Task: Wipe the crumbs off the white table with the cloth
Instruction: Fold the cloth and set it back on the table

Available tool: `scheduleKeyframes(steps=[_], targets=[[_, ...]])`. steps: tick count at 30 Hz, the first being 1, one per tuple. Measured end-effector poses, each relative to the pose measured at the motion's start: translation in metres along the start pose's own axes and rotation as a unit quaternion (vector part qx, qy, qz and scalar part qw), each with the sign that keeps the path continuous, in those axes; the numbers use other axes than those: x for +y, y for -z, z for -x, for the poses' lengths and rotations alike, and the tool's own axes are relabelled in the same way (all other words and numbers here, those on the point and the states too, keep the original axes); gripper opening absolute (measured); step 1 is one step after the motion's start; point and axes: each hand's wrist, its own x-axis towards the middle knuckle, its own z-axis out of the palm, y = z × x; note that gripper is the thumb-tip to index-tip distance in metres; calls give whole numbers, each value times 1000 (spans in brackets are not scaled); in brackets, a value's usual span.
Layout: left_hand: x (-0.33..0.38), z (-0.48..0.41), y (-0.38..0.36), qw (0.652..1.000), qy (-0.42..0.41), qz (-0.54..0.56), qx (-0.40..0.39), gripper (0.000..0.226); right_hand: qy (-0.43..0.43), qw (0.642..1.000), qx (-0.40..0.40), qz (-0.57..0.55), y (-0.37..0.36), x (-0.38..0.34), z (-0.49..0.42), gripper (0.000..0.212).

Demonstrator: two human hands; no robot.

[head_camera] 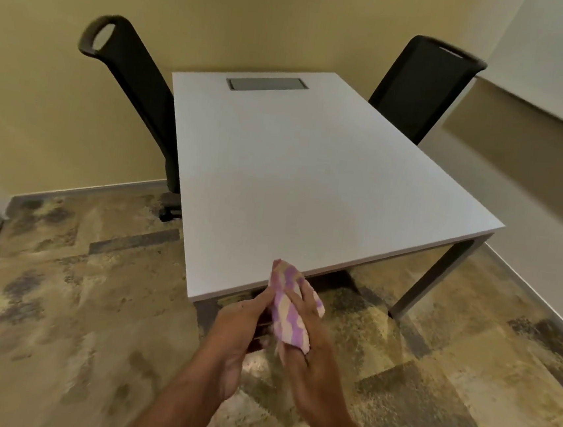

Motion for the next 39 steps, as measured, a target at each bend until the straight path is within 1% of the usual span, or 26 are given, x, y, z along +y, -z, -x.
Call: scheduleKeyframes(steps=[2,4,6,8,11,13,16,18,20,22,25,27,28,30,32,34,36,37,39], targets=[[8,7,-11,999,22,32,11,39,12,1000,0,3,11,-11,1,81],[15,14,-22,998,33,50,15,34,18,1000,-10,11,24,-20,0,73],[21,21,-33,998,35,55,22,31,31,998,-27,43,36,-28,-3,68],[28,26,-41,997,31,59,30,28,45,994,-49,84,48,-36,-7,70],[39,31,-51,997,5,51,49,23,65,988,-75,122,62,-42,-16,67],[46,33,-57,996,-14,49,73,23,70,986,-78,132,68,-43,-22,62],[57,33,-64,991,-47,88,88,20,18,994,-47,97,70,-48,-32,64],[64,29,-67,987,-78,109,91,20,5,996,-30,82,66,-53,-42,65],[73,24,-69,984,-103,112,90,22,15,997,-28,72,60,-59,-54,63],[86,18,-69,984,-112,117,78,31,43,995,-26,85,56,-63,-69,63],[113,5,-67,989,-104,100,43,55,78,984,-25,157,54,-64,-94,71],[131,-6,-64,992,-87,84,30,59,76,975,-28,206,53,-68,-113,75],[139,-13,-62,993,-78,87,26,56,76,971,-30,223,52,-71,-122,75],[156,-27,-57,992,-66,105,25,39,82,967,-34,237,51,-79,-142,75],[171,-42,-51,991,-71,113,21,26,88,967,-50,236,53,-83,-160,75],[186,-54,-46,989,-88,118,9,20,70,974,-86,198,58,-89,-174,84],[200,-65,-41,987,-100,124,0,21,12,985,-109,136,65,-101,-189,93],[207,-70,-40,986,-106,127,-3,22,-15,988,-101,114,69,-105,-197,93],[220,-81,-38,984,-111,138,-13,23,-69,993,-53,74,77,-112,-217,84]])
